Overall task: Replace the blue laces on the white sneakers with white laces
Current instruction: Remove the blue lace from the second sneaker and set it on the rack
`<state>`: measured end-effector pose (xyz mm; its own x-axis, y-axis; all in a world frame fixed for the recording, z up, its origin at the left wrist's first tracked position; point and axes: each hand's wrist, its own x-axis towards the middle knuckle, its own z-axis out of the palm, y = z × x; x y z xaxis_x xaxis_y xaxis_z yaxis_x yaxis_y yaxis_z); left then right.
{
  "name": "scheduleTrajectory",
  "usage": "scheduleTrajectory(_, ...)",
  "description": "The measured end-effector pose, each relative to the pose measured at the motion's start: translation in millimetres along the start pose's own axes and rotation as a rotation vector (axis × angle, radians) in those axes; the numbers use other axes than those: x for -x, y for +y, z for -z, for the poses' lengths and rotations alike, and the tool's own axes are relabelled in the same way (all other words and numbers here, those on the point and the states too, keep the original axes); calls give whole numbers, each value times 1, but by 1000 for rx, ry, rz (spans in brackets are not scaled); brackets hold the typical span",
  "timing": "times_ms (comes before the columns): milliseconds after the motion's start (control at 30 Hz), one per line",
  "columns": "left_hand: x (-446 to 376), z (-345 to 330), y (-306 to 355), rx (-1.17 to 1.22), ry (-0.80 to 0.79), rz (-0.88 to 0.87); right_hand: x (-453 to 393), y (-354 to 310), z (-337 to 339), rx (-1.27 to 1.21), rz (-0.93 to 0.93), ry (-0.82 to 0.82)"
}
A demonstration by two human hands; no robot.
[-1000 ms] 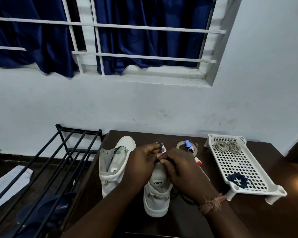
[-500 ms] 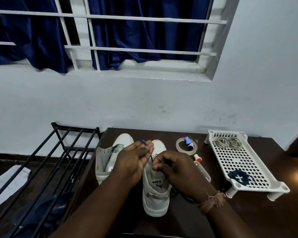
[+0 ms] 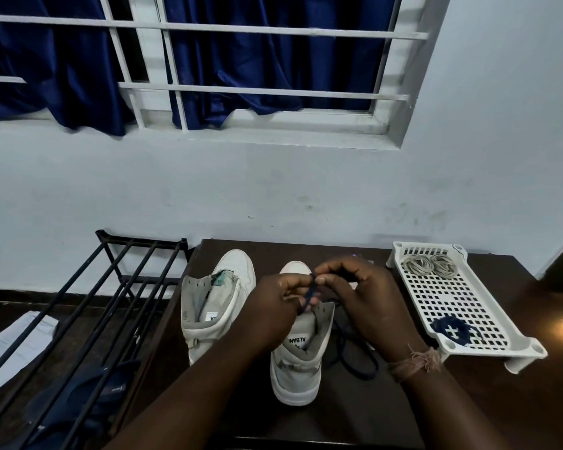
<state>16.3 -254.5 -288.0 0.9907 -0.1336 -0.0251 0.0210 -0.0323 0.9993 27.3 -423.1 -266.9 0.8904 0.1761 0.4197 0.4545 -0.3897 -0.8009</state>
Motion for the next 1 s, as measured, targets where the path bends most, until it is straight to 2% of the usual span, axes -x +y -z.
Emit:
scheduleTrajectory(200,4,0,8,180,-234,123,-3,1,5,-35,-31,102)
scheduleTrajectory(267,5,1,10,292,-257,160,-3,4,3,-50,-55,129)
scheduleTrajectory(367,4,4,10,488,-242,166,-3,14,1,-36,-88,144)
scheduleTrajectory(500,2,7,13,663,-218,180,1,15,-7,24,-70,-18)
scheduleTrajectory(600,0,6,13,730,-91,156,1,13,-14,122,32,-126)
scheduleTrajectory(700,-4,10,12,786,38,103,2,13,-18,164,29,-202)
scheduleTrajectory(800,-7,15,8,633,127,27,5,11,-20,192,40,-243)
scheduleTrajectory(900,-8,16,1,164,182,-49,5,8,-18,232,107,-227)
scheduleTrajectory(1000,-7,15,-2,-242,99,-144,1,5,-16,267,180,-150)
